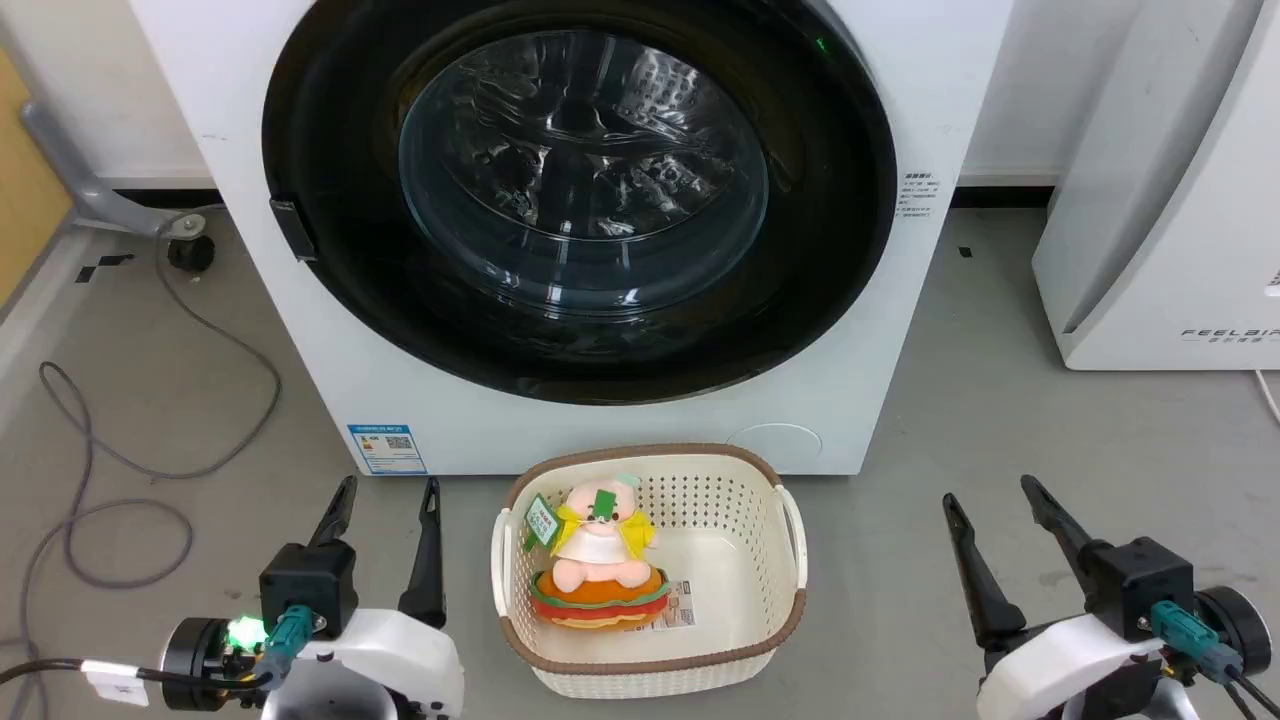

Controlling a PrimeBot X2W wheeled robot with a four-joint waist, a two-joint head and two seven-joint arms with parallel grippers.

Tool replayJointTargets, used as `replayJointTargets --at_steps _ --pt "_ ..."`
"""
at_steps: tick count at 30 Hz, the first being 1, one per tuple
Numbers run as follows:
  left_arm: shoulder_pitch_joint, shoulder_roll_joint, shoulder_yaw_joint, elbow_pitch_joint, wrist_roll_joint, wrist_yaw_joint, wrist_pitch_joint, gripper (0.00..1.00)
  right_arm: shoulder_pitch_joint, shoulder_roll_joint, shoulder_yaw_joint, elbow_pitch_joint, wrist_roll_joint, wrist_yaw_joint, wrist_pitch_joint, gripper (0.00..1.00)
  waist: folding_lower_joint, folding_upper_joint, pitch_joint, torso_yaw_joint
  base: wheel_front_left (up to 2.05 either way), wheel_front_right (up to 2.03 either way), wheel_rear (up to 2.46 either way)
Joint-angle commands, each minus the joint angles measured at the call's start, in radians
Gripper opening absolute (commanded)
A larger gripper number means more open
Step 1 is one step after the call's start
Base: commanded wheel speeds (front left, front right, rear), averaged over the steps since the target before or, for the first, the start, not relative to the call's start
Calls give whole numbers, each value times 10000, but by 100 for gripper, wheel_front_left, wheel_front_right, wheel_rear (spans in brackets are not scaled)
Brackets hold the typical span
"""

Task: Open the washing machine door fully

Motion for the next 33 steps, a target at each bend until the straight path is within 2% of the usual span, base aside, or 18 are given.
replayJointTargets --at_steps 1,3,4,13,18,26,33 --pt "-30 3 -42 74 -88 -27 -117 100 79 7 -4 42 107 1 -114 100 0 0 1 -3 0 0 0" --pt "-37 4 -76 102 -118 -23 -158 100 94 7 -4 66 184 1 -151 19 0 0 2 -7 0 0 0" --pt "-41 4 -93 116 -126 -20 -179 100 101 8 -7 81 226 1 -170 0 0 0 3 -9 0 0 0" --pt "-72 5 -235 232 -264 -12 -367 100 119 12 -30 223 877 1 -360 0 0 0 -1 -21 0 0 0" --pt "-81 6 -301 278 -327 -3 -451 100 44 13 22 336 1912 1 -450 0 0 0 -4 -25 0 0 0" --pt "-126 7 -441 339 -420 22 -618 100 -266 17 153 458 4185 2 -623 0 0 0 25 -5 0 0 0" --pt "-257 8 -552 328 -498 54 -765 100 -874 -39 -48 693 5554 2 -633 0 0 0 237 53 0 0 0"
